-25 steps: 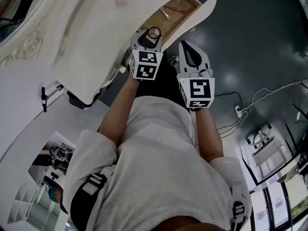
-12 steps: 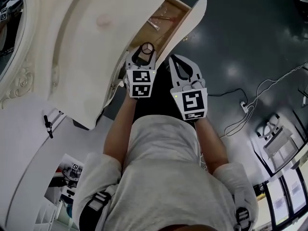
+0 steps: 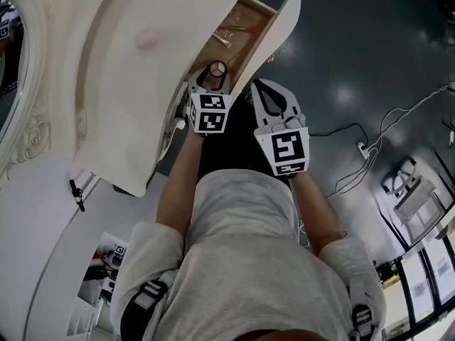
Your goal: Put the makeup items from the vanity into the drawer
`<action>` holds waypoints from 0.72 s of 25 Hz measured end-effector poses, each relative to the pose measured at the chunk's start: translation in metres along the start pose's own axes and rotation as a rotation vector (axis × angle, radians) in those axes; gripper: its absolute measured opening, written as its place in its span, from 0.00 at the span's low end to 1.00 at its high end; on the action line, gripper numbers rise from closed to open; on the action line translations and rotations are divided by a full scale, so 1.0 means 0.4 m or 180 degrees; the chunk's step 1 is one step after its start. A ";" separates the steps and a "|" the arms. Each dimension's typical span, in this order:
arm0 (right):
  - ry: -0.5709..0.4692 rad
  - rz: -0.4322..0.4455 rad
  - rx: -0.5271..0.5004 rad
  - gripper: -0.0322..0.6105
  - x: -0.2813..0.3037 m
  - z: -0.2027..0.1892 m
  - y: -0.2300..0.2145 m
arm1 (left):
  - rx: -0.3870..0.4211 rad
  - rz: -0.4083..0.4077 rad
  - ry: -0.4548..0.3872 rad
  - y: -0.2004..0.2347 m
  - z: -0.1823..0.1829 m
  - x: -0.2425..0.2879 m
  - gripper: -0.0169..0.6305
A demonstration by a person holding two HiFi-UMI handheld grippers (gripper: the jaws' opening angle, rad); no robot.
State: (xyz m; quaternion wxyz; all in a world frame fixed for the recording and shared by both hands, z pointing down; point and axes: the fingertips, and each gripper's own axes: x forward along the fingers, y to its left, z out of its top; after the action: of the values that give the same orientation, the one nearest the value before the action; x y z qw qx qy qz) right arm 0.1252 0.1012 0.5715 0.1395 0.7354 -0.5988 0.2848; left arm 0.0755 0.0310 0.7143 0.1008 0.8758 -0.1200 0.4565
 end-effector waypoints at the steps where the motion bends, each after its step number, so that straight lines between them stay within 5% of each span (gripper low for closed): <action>1: 0.0016 0.0001 0.0013 0.07 0.003 -0.003 -0.002 | 0.0009 -0.0021 0.0026 -0.002 -0.003 0.010 0.36; 18: 0.0100 -0.0131 0.0221 0.07 0.024 -0.006 -0.033 | 0.0397 -0.0266 0.0885 -0.028 -0.052 0.092 0.36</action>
State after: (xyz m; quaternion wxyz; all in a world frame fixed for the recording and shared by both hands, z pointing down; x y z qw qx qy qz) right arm 0.1383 0.0978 0.5810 0.1292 0.7474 -0.5711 0.3140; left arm 0.0832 0.0430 0.7554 0.0808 0.8130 -0.0398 0.5752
